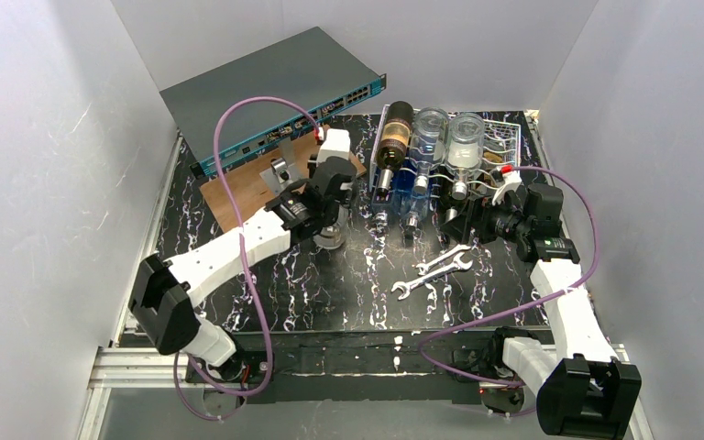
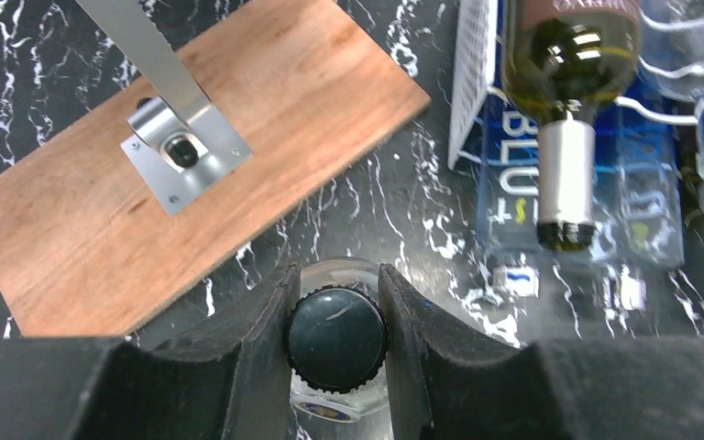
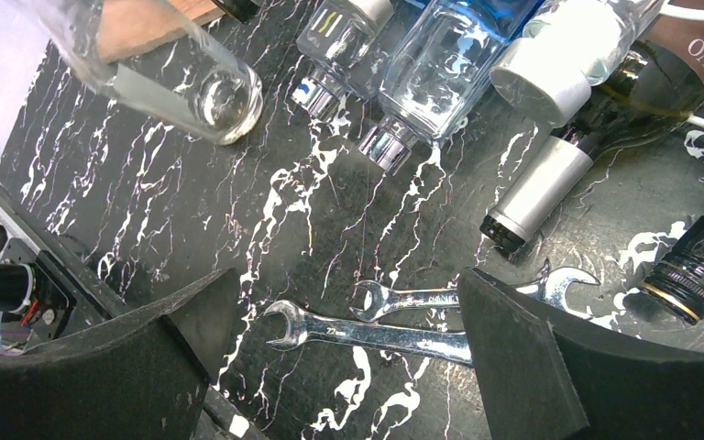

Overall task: Take the wine bottle off the wine rack
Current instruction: Place the wine bottle at the center of the board.

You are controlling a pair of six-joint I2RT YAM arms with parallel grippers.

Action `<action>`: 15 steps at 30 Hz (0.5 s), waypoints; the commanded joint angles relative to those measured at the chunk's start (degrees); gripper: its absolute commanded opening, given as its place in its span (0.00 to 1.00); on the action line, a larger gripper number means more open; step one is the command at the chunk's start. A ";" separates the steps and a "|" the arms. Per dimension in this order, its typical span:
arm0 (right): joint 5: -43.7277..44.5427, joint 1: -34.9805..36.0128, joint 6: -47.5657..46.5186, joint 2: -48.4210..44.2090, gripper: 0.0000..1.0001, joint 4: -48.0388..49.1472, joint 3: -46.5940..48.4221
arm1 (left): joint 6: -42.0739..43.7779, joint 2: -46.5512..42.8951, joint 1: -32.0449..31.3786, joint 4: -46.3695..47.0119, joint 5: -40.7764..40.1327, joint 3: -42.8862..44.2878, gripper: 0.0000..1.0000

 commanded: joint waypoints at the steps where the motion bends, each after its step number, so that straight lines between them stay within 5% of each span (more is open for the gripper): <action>1: -0.79 -0.41 -0.62 -0.14 0.98 1.70 0.14 | 5.11 1.88 3.74 8.65 -1.03 4.87 0.00; 15: -0.79 -0.49 -1.41 0.25 0.98 1.07 0.36 | 2.27 8.75 11.35 8.49 4.20 9.46 0.00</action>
